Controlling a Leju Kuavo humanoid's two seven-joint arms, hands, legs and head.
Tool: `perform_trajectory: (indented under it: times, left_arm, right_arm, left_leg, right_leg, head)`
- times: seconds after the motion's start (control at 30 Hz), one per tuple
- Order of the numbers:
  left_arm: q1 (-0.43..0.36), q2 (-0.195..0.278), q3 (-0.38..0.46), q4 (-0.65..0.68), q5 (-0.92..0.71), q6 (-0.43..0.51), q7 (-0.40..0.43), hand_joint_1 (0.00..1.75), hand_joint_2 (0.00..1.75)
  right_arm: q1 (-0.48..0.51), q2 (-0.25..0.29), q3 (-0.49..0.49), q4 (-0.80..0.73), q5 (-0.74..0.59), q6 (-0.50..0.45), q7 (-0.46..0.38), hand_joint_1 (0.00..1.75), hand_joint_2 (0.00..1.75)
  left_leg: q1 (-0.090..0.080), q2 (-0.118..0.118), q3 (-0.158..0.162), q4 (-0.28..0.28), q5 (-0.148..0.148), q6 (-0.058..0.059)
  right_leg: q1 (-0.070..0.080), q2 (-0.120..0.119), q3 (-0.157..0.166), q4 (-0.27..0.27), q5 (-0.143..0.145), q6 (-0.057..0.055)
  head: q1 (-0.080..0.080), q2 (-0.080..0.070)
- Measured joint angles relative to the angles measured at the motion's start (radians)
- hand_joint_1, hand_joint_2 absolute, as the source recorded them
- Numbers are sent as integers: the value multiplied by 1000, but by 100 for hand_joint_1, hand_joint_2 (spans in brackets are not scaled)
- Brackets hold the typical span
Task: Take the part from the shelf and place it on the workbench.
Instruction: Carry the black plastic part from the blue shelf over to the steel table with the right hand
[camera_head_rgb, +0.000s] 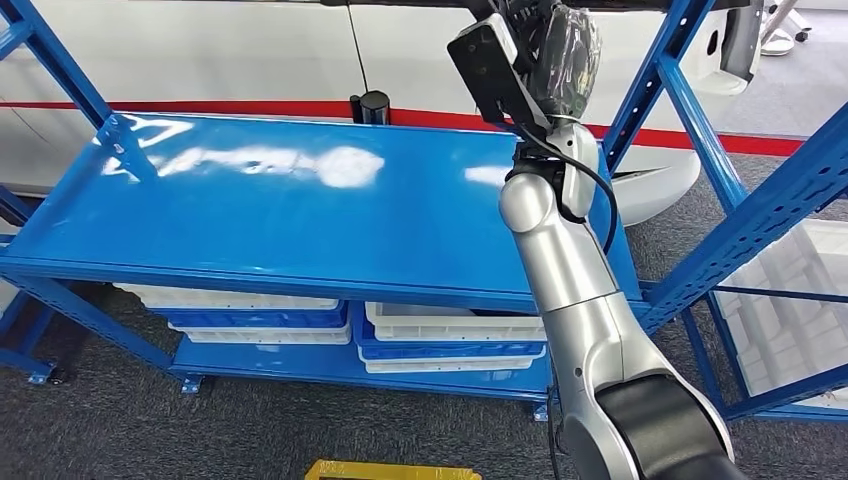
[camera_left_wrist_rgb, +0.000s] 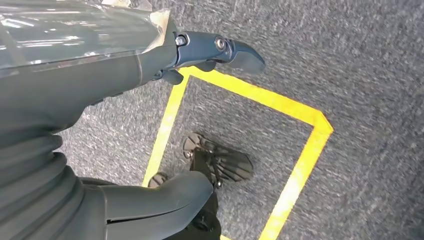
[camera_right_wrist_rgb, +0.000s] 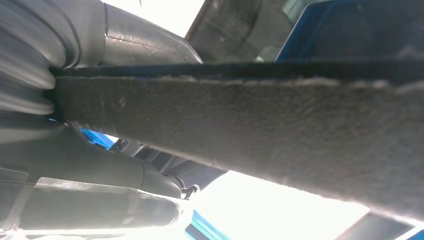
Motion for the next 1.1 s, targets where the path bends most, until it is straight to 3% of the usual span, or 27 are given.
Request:
perform_trajectory:
  times: [0.07,0.13,0.2,0.23,0.3,0.37,0.4,0.43,0.5,0.53,0.6,0.63,0.7,0.73,0.8,0.87,0.9,0.97,1.0,1.03,1.1]
  left_arm:
    - [0,-1,3,0,9,-4,-6,0,175]
    - [1,-2,7,0,12,-5,-10,0,175]
    - [3,-1,9,0,6,-3,-12,0,175]
    - [4,-1,9,0,4,-2,-12,0,175]
    - [5,0,12,0,2,0,-12,0,175]
    - [5,1,14,0,0,-1,-15,0,175]
    - [5,2,15,0,0,-1,-17,0,175]
    - [5,2,16,0,0,-2,-19,0,175]
    - [5,4,16,0,0,-3,-24,0,175]
    - [4,4,17,0,0,-4,-26,0,175]
    - [3,4,17,0,-2,-4,-29,0,175]
    - [3,4,17,0,-5,-2,-29,0,175]
    - [3,5,17,0,-10,1,-27,0,175]
    - [2,5,17,0,-12,3,-26,0,175]
    - [0,6,17,-1,-17,4,-21,0,175]
    - [-2,6,17,-1,-21,4,-13,0,175]
    - [-2,6,17,-1,-23,4,-9,0,175]
    - [-4,6,17,-1,-26,3,-6,0,175]
    - [-5,6,17,-1,-27,0,-7,0,175]
    - [-6,5,17,-2,-27,-2,-8,0,175]
    - [-9,3,17,-2,-28,-7,-11,0,175]
  right_arm:
    - [-2,0,-2,2,-5,-6,-6,175,175]
    - [-4,-1,-10,2,-17,-13,-11,175,175]
    - [-3,-6,-20,2,-31,-17,-16,175,175]
    - [-2,-8,-24,2,-35,-18,-18,175,175]
    - [0,-11,-32,2,-41,-20,-19,175,175]
    - [6,-15,-40,2,-50,-22,-22,175,175]
    - [13,-18,-44,1,-60,-24,-27,175,175]
    - [21,-22,-50,-1,-72,-26,-33,175,175]
    - [39,-31,-63,-11,-97,-29,-49,175,175]
    - [47,-36,-71,-21,-108,-30,-56,175,175]
    - [65,-46,-85,-45,-123,-36,-71,175,175]
    - [78,-52,-91,-60,-125,-41,-77,175,175]
    - [107,-63,-103,-88,-123,-50,-85,175,175]
    - [123,-69,-110,-102,-121,-53,-87,175,175]
    - [148,-80,-122,-126,-117,-59,-89,175,175]
    - [181,-90,-133,-159,-107,-64,-87,175,175]
    - [202,-94,-138,-179,-103,-66,-85,175,175]
    - [244,-102,-148,-220,-104,-64,-76,175,175]
    - [259,-105,-152,-240,-107,-60,-73,175,175]
    - [270,-108,-156,-261,-111,-56,-69,175,175]
    - [280,-112,-163,-298,-118,-48,-66,175,175]
  left_leg:
    - [-5,0,-11,0,15,-7]
    - [-4,1,-17,-3,31,-18]
    - [-2,-1,-24,-5,36,-31]
    - [-2,-3,-31,8,16,-37]
    - [5,-5,-58,86,-73,-51]
    - [14,-4,-84,211,-149,-63]
    - [19,-4,-87,254,-155,-68]
    - [23,-4,-77,270,-140,-72]
    - [32,-4,-8,202,-87,-80]
    - [34,-5,40,138,-82,-84]
    - [31,-11,106,37,-100,-80]
    - [26,-13,115,17,-109,-73]
    - [22,-11,107,11,-98,-50]
    - [21,-8,99,9,-88,-35]
    - [21,-2,74,4,-64,-10]
    - [15,0,43,5,-40,1]
    - [12,0,27,5,-28,2]
    - [4,0,-2,6,-5,4]
    - [1,-1,-15,6,6,4]
    - [-3,-1,-26,7,17,3]
    - [-7,0,-39,4,38,-4]
  right_leg:
    - [10,-2,91,-141,12,-15]
    - [17,-3,121,-197,10,-28]
    - [13,-5,110,-207,29,-39]
    - [9,-7,103,-211,41,-46]
    - [2,-10,85,-216,65,-57]
    - [1,-10,58,-213,85,-58]
    - [0,-10,44,-210,94,-55]
    - [-1,-10,30,-205,102,-51]
    - [-5,-10,3,-192,114,-40]
    - [-6,-10,-9,-184,119,-33]
    - [-4,-10,-25,-173,130,-18]
    - [-4,-11,-28,-174,138,-9]
    - [-7,-11,-32,-176,149,5]
    - [-9,-9,-41,-165,135,6]
    - [-10,-6,-74,-86,59,-7]
    - [-7,-5,-106,46,-24,-18]
    - [-5,-5,-110,100,-41,-16]
    - [-1,-5,-75,113,-18,-4]
    - [3,-5,-32,68,3,-3]
    - [9,-5,26,-5,11,-11]
    - [20,-7,127,-154,-5,-32]
  head:
    - [0,0]
    - [0,0]
    - [3,0]
    - [3,0]
    - [-1,0]
    - [-6,0]
    - [-6,0]
    - [-7,0]
    - [-8,0]
    - [-9,0]
    - [-10,0]
    - [-11,0]
    - [-10,0]
    - [-9,0]
    - [-2,0]
    - [5,0]
    - [7,0]
    - [9,0]
    - [10,0]
    - [10,0]
    - [8,0]
